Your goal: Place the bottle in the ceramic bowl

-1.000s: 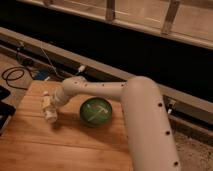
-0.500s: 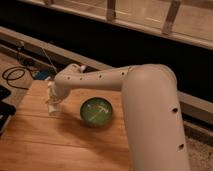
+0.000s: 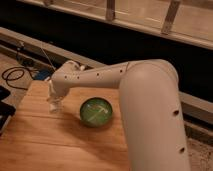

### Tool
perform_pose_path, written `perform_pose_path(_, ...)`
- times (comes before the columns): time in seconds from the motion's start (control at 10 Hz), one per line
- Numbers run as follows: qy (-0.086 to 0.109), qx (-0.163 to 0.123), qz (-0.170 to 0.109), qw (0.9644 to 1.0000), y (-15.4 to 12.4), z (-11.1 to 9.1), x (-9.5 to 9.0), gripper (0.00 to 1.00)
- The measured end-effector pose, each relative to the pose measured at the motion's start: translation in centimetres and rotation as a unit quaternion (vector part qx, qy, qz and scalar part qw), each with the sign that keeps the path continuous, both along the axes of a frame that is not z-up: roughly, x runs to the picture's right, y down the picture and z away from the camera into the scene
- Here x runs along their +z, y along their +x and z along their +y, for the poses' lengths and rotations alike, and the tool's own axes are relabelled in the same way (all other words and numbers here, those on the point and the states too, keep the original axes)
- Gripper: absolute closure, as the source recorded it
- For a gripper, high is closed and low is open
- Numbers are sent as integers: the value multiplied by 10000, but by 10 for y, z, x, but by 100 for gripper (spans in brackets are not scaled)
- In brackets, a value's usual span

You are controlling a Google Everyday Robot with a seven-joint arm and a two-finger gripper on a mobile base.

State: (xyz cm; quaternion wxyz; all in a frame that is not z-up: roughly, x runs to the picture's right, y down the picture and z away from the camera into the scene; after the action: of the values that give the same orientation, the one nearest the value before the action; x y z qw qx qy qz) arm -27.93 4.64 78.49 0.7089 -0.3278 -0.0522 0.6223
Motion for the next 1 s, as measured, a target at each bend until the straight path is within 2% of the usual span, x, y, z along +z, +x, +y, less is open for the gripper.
perform_pose_path(0.1, -2, 24, -13, 10000, 1, -1, 0, 100)
perform_pose_path(0.4, 240, 543, -63, 9982, 34, -18, -6, 100)
perform_pose_path(0.7, 560, 1075, 259, 9923, 109, -25, -26, 100)
perform_pose_path(0.9, 637, 1215, 454, 9895, 137, -23, -34, 100)
perform_pose_path(1.0, 644, 1223, 471, 9893, 140, -23, -34, 100)
